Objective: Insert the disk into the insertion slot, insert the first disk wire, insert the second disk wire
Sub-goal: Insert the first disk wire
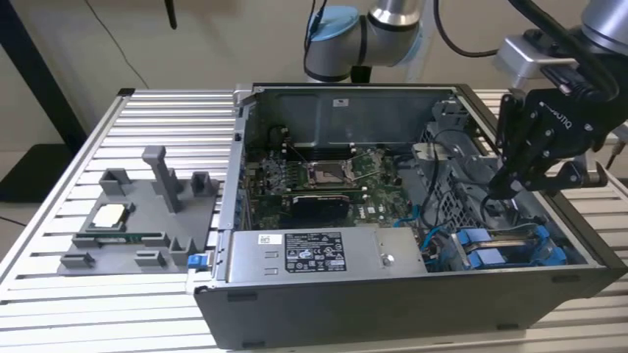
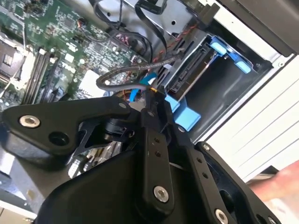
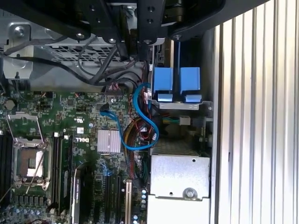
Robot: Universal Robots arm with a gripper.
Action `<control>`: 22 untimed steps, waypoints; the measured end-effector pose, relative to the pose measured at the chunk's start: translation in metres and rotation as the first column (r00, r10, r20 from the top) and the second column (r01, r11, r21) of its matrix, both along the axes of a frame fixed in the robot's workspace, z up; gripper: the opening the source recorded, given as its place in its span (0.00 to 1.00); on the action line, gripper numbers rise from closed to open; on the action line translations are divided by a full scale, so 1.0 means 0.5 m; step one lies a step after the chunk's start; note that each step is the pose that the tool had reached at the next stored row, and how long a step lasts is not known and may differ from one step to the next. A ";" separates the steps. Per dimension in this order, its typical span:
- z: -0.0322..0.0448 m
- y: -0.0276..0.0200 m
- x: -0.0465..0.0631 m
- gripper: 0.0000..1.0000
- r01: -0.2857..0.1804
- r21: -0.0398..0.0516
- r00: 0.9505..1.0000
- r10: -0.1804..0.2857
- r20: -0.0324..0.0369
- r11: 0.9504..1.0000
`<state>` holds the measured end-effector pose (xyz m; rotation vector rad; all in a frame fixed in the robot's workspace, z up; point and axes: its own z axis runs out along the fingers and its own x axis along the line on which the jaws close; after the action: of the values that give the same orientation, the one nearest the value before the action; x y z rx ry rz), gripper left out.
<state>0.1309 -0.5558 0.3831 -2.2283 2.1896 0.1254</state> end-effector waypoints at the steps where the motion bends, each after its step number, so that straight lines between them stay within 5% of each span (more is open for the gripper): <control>1: 0.000 -0.0005 0.000 0.19 0.000 -0.008 1.000 0.000 0.000 1.000; 11: -0.008 -0.0035 0.002 0.19 0.000 -0.072 1.000 0.000 0.000 0.997; 22: -0.027 -0.0036 0.012 0.19 0.000 -0.084 1.000 0.000 0.000 0.996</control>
<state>0.1368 -0.5576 0.3698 -2.2704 2.2354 0.0344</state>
